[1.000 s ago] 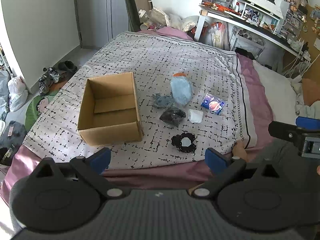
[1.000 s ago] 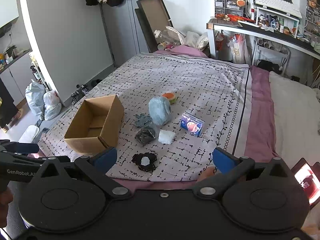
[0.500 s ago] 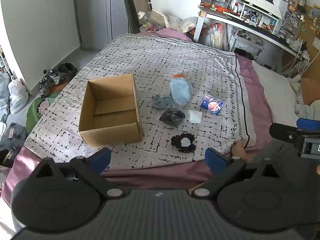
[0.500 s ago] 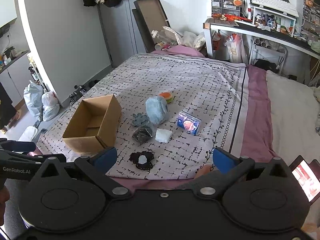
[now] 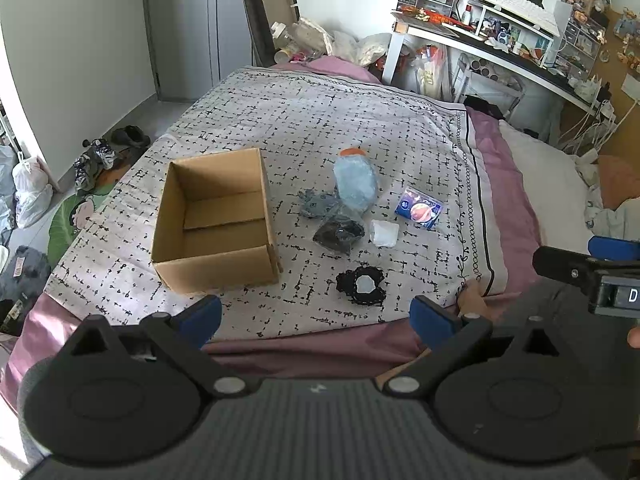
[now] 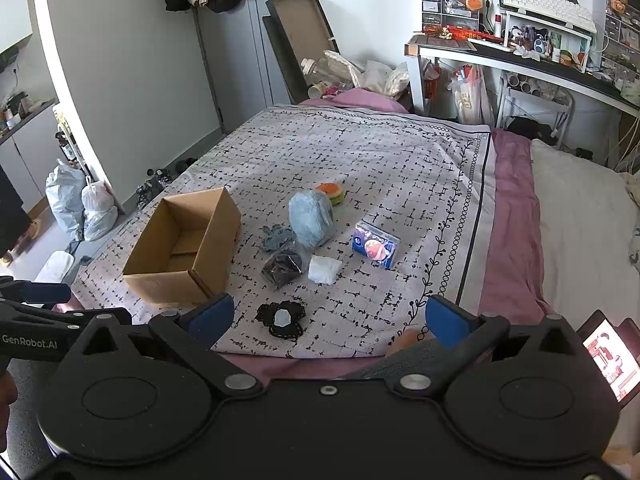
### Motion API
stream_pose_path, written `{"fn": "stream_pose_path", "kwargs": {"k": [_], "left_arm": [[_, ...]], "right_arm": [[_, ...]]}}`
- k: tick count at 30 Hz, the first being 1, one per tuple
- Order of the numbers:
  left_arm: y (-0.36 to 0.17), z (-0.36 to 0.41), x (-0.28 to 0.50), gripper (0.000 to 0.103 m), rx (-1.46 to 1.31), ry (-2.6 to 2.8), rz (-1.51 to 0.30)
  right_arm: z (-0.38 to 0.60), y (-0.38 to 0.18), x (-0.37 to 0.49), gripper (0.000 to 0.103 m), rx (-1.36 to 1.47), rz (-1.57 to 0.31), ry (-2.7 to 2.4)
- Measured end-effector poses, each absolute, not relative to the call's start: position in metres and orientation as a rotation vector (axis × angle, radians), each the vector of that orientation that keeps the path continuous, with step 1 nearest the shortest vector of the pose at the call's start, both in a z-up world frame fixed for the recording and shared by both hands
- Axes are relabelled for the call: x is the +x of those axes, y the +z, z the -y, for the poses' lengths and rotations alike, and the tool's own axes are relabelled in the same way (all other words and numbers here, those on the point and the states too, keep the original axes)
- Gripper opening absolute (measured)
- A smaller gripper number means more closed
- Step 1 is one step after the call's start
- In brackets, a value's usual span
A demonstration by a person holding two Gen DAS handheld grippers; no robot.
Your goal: Organize soft objects
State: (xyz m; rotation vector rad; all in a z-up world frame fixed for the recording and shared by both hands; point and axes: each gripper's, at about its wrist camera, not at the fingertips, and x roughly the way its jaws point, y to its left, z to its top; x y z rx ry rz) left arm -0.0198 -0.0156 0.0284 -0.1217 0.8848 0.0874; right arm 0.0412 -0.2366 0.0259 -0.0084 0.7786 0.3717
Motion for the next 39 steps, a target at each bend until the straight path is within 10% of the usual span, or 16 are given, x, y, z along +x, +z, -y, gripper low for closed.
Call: {"fn": "stream_pose_path", "kwargs": {"k": [39], "left_arm": [[0.002,0.018,0.014,0.1,-0.153,0.092,-0.924]], "right_arm": [[0.223,0.006,0.078,0.103,-0.007,-0.835,0.385]]}}
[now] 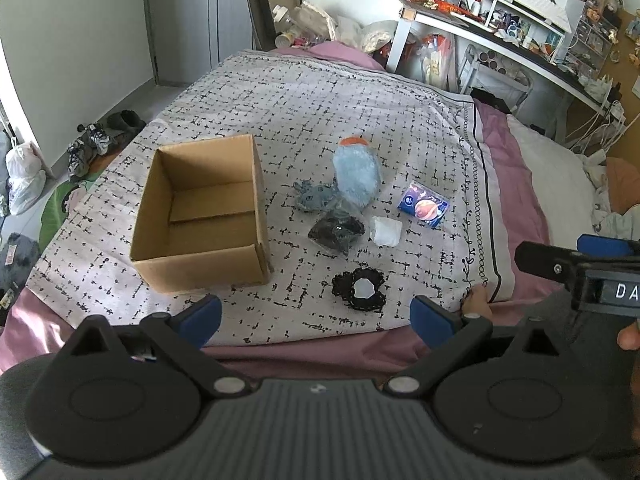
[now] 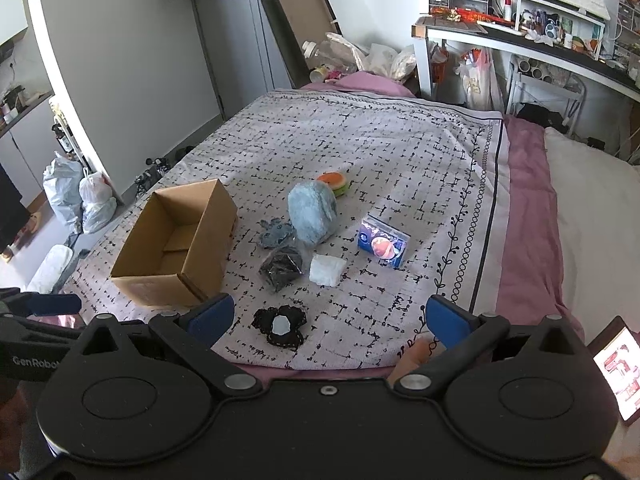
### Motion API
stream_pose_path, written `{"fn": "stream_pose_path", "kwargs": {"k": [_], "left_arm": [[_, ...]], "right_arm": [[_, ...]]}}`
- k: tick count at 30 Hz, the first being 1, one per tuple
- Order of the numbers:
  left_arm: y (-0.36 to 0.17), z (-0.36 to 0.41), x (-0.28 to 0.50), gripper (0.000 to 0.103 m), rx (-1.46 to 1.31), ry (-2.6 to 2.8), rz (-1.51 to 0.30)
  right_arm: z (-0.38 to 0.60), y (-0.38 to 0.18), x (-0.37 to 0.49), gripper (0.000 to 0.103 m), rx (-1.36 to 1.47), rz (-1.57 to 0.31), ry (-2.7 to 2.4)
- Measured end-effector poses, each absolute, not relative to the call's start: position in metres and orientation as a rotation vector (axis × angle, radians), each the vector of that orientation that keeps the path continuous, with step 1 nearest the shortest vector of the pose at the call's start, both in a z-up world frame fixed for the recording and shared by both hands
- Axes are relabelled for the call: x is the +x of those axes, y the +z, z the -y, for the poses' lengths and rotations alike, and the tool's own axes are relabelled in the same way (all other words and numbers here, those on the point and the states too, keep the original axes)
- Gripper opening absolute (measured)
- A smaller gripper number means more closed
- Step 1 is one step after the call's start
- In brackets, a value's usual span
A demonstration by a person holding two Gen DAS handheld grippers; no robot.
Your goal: Organize soft objects
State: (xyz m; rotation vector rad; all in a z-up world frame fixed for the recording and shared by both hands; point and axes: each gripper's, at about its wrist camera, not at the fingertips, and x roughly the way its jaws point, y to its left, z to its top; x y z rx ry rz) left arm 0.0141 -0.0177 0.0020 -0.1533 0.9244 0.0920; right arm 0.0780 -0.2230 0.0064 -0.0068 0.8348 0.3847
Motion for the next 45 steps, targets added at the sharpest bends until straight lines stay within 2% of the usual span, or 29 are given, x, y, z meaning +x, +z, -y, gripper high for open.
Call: {"fn": "stream_pose_path", "kwargs": {"k": [18,27,30,38,43,45], "left_arm": [[-0.046,0.015,0.057,0.099,-0.225,0.111,-0.982],[-0.074,0.021,0.085,0.097,-0.247,0.089,-1.016],[-0.084,0.023,0.094,0.097,-0.264,0.081,-1.029],[-0.108,0.024,0.117,0.092,-0.291,0.076,-1.066],[-0.128,0.026,0.132,0.091,-0.311,0.071,-1.107],[-0.135,0.028,0.137,0.087,-0.318,0.065,-1.122]], "right_arm": [[0.213,-0.03,0.129,0.102,0.086,-0.937,0.374],[0.21,-0.06,0.166,0.093,0.21,-1.039,0.359],[0.209,-0.072,0.178,0.085,0.244,-1.078,0.362],[0.212,-0.096,0.202,0.085,0.324,-1.115,0.36],[0.211,-0.109,0.214,0.081,0.342,-1.149,0.363],[0.21,-0.114,0.217,0.08,0.348,-1.162,0.369]]}}
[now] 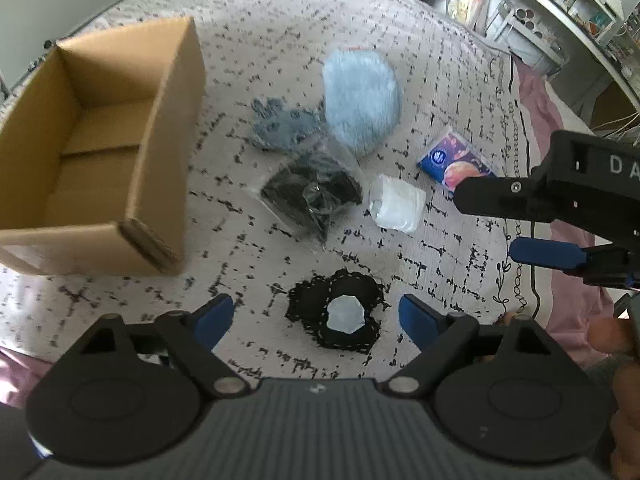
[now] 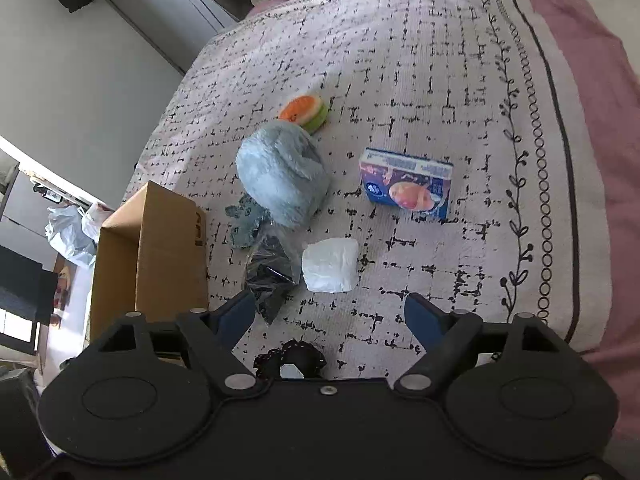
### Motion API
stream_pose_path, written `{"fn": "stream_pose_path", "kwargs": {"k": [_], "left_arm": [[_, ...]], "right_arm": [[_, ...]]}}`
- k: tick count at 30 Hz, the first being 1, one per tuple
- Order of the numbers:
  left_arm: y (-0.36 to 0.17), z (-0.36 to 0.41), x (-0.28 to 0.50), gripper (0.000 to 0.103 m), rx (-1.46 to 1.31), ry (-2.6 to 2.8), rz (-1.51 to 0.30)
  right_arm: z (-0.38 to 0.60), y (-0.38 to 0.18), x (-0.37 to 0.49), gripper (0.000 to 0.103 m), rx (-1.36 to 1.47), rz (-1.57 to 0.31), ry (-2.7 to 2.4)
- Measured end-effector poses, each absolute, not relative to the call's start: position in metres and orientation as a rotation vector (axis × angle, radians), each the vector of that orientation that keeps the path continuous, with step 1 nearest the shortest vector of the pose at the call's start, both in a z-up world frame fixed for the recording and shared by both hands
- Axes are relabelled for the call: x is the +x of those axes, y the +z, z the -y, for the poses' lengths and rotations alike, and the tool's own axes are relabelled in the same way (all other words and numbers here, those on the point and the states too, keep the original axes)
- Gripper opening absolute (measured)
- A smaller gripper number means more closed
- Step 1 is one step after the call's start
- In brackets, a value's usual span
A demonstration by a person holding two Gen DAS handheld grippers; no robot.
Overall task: Organize soft objects
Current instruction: 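Grasp the black lace scrunchie with the left tool while the right tool grasps the white cloth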
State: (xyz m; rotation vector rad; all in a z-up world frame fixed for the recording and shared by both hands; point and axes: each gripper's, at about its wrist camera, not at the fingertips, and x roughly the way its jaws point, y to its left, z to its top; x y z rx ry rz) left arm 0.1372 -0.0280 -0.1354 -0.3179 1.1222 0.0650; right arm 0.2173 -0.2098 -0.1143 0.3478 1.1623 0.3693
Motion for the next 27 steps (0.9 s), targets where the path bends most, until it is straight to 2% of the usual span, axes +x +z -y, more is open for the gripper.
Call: {"fn": "stream_pose_path", "kwargs": {"k": [5,9,14,16,18,19,21,24,27], "left_arm": [[-0.154,0.032,0.15,0.086,-0.327,0.056,-1.157],[-0.167,0.032,0.157,0.076,-0.351,0.051,-1.189],[-0.179,0.032,0.162,0.074,-0.369,0.051,-1.216],[-0.178,0.031,0.163,0.064,-0.361,0.052,-1.209],[-0.177,0.029,0.165,0.038,-0.356,0.065,-1.204],[-0.177,0.027,0.166,0.034,-0.359,0.068,-1.203],[-0.177,0.023,0.167,0.027,-0.381,0.054,-1.2],[-0.175,0.017,0.166,0.023,-0.409,0.04,-1.189],[-0.174,0.016,0.166,0.021,-0.424,0.039,-1.169]], "right_arm": [[0.206,-0.127,0.227,0.075,0.352,-1.197,0.369],[0.202,-0.138,0.237,0.069,0.352,-1.228,0.363],[0.2,-0.15,0.245,0.061,0.352,-1.255,0.352],[0.197,-0.155,0.249,0.059,0.347,-1.264,0.355],[0.191,-0.16,0.254,0.057,0.324,-1.27,0.344],[0.188,-0.162,0.256,0.054,0.311,-1.274,0.341],[0.184,-0.164,0.258,0.052,0.294,-1.275,0.345],[0.179,-0.165,0.259,0.051,0.274,-1.266,0.342],[0.174,-0.169,0.262,0.037,0.267,-1.269,0.347]]}}
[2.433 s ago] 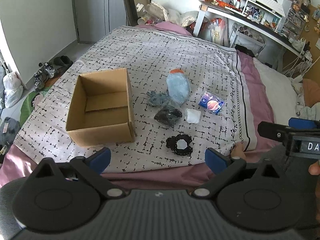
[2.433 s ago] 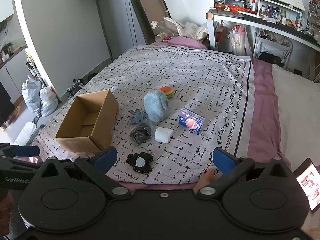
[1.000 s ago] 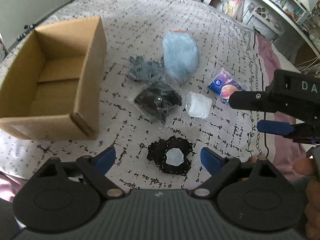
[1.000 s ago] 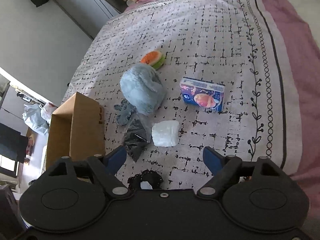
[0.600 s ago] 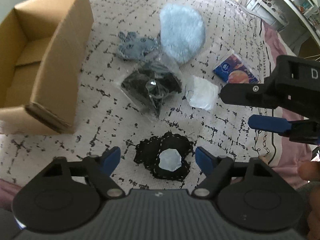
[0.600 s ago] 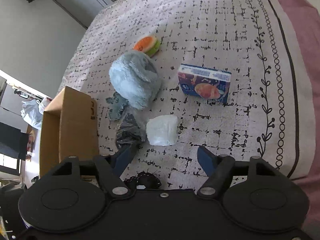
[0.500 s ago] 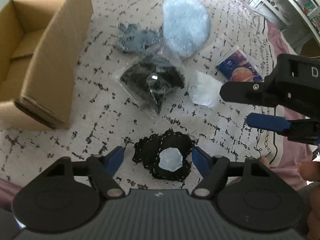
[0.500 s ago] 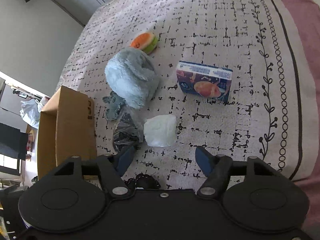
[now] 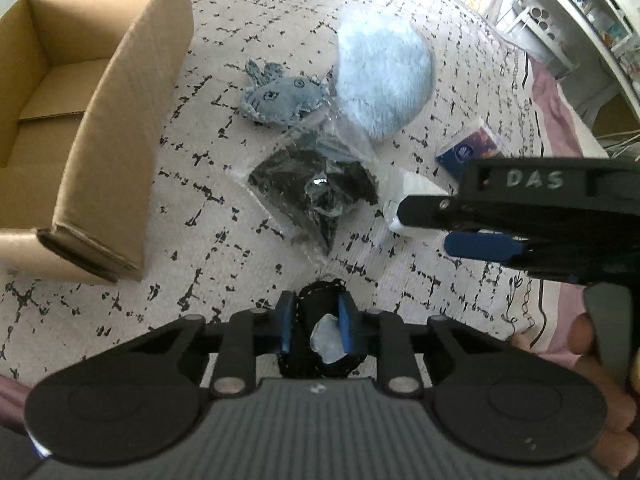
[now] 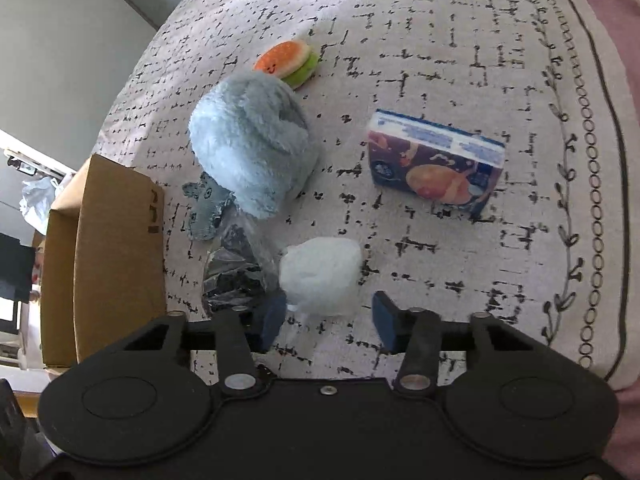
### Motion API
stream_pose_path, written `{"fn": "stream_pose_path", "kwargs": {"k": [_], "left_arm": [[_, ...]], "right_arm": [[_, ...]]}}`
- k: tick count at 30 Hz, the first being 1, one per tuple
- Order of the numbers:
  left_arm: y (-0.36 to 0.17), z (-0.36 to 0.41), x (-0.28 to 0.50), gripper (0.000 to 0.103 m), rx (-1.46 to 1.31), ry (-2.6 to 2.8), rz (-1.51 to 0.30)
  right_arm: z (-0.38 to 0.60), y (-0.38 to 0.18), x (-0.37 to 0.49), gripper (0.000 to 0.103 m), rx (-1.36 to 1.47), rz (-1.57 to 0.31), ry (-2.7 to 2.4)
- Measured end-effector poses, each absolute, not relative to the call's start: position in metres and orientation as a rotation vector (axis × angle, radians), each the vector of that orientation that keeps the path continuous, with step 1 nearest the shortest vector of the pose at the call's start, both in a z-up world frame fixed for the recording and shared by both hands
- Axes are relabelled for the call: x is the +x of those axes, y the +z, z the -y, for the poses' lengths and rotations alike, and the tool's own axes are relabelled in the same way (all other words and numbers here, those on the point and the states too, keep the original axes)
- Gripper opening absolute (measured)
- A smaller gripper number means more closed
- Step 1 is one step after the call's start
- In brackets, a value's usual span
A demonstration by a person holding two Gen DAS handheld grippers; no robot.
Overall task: Organize soft objects
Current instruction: 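Grasp the black lace scrunchie with the left tool while the right tool grasps the white cloth, then carry the scrunchie with the left tool while the right tool carries the cloth to the box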
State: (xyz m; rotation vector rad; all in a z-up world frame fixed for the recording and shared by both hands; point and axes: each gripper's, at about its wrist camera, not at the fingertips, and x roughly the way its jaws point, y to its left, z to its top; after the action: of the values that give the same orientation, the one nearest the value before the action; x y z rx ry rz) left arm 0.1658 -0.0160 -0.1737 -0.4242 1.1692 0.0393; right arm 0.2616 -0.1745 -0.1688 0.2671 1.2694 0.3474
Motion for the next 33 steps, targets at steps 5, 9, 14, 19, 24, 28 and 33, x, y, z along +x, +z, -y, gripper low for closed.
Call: {"fn": "stream_pose_path", "kwargs": {"k": [5,9,14,19,24,28,33], "left_arm": [[-0.167,0.011,0.165,0.021,-0.437,0.039,-1.134],[-0.156,0.006,0.161,0.021,-0.45,0.047,-1.107],[-0.134,0.002,0.154,0.02,-0.447,0.044,-1.057],[-0.117,-0.004,0.147,0.02,-0.443,0.045,-1.02],[-0.102,-0.011,0.139,0.02,-0.448,0.049,-0.987],[-0.09,-0.019,0.134,0.02,-0.448,0.059,-0.96],[-0.077,-0.029,0.13,0.02,-0.459,0.065,-0.929]], "right_arm": [[0.168,-0.17,0.263,0.035,0.232,-1.259,0.353],[0.173,-0.159,0.257,0.034,0.231,-1.223,0.344],[0.18,-0.141,0.245,0.034,0.239,-1.183,0.339],[0.181,-0.122,0.236,0.034,0.233,-1.148,0.344],[0.174,-0.104,0.225,0.034,0.229,-1.123,0.355],[0.167,-0.087,0.218,0.034,0.219,-1.094,0.365],[0.159,-0.07,0.211,0.034,0.208,-1.061,0.378]]}}
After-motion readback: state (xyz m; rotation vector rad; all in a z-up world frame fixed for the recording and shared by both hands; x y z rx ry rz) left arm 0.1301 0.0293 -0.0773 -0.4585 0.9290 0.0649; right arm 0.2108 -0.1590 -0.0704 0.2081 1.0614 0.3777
